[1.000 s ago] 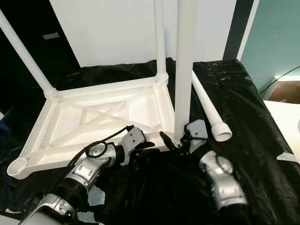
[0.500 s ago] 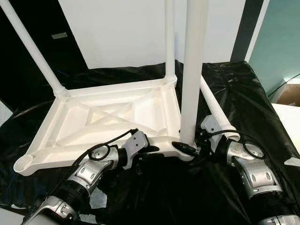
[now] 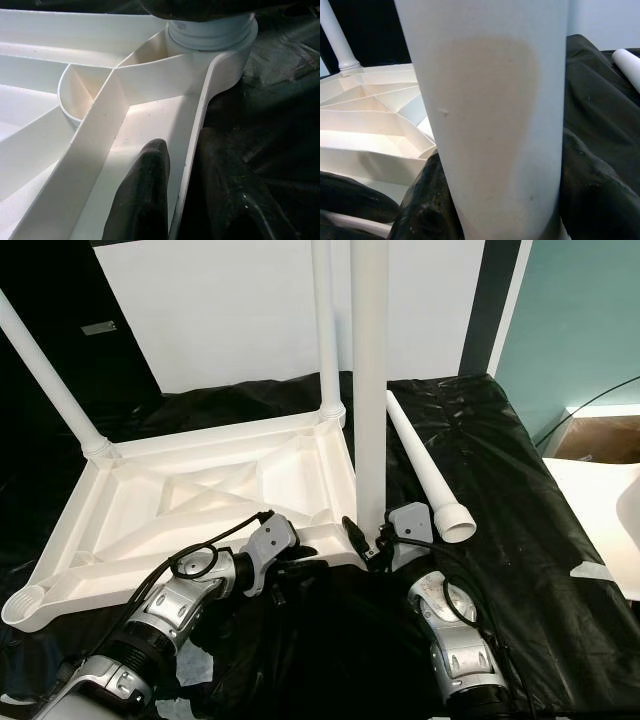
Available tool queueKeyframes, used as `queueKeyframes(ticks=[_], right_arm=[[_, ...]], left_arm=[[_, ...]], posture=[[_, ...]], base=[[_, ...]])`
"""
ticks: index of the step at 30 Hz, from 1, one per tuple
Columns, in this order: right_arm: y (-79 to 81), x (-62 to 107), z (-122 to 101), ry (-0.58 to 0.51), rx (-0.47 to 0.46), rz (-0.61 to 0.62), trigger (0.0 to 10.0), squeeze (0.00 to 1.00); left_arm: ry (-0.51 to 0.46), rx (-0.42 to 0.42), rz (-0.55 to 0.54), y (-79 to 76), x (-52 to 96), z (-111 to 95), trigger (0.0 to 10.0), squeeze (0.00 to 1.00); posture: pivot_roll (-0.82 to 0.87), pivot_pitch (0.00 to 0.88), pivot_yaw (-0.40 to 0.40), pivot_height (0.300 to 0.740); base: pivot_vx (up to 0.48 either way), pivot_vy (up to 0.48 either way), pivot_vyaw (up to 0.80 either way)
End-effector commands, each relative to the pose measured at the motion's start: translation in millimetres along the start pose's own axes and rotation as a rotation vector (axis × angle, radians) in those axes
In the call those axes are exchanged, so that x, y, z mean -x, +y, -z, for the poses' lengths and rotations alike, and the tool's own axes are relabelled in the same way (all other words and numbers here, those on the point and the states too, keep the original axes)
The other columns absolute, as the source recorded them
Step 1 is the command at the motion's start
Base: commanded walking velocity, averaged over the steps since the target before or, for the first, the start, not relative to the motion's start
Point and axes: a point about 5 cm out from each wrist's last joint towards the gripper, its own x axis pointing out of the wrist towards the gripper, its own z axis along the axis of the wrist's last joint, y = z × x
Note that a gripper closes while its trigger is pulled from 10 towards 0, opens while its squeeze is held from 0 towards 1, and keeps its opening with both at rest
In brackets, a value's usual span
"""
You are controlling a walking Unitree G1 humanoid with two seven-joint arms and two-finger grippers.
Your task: Building children table
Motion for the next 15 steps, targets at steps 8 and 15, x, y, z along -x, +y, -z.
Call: queueKeyframes(ticks=[8,15], right_arm=[[13.4,-4.6,10,0.049,0.07,0.051,0.0,0.0],[4.8,-3.6,14,0.106,0.143,0.037,10.0,1.0]], left_arm=[[0.115,0.072,0.126,-28.1,-9.3,30,10.0,0.0],[0.119,0.074,0.121,-27.1,-8.3,31,10.0,0.0]], posture=[[-0.02,0.0,0.072,0.74],[-0.03,0.0,0.077,0.74]], base=[[0.0,0.0,0.0],[0.0,0.0,0.0]])
